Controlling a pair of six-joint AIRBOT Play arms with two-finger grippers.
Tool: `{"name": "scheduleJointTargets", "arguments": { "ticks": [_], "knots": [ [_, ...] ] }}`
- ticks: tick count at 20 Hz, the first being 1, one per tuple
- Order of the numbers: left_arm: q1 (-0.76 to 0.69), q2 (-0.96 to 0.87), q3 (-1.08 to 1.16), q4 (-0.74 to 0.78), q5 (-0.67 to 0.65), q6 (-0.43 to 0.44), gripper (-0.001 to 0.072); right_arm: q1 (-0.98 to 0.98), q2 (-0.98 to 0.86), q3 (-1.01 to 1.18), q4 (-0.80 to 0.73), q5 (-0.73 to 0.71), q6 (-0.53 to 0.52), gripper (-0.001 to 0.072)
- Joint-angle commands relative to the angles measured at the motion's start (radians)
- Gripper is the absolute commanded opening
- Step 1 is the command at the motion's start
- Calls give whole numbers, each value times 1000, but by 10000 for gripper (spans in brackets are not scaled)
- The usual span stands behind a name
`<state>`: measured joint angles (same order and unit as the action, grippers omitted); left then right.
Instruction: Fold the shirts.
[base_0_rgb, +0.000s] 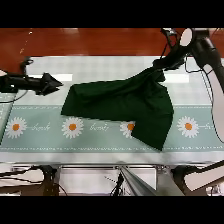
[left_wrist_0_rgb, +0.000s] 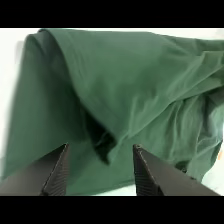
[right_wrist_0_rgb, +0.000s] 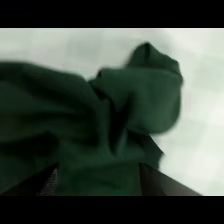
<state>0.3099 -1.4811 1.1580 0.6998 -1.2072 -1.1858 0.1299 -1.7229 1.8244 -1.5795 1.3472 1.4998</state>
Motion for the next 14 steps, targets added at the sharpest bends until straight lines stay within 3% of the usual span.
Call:
{"name": "scheduleJointTargets", "arguments": {
  "ticks": [1, 3, 5, 6, 7, 8, 14],
  "knots": [
    [130, -3, 105, 126, -257, -73, 482, -31, 95, 17, -145, 170, -29, 594],
    [198, -4, 97, 246, -352, -119, 482, -80, 135, 16, -177, 212, -28, 595],
    [222, -4, 45, 279, -359, -108, 483, -148, 141, 16, -148, 250, -29, 595],
    [220, -4, 8, 277, -332, -105, 493, -185, 141, 5, -107, 266, -30, 594],
    [210, -5, -27, 276, -297, -92, 575, -228, 141, -18, -46, 284, -35, 592],
    [196, -8, -56, 276, -266, -79, 612, -267, 141, -43, 13, 296, -40, 589],
    [53, -126, -79, 259, -166, -79, 611, -417, 142, -223, 150, 302, -68, 589]
  ]
}}
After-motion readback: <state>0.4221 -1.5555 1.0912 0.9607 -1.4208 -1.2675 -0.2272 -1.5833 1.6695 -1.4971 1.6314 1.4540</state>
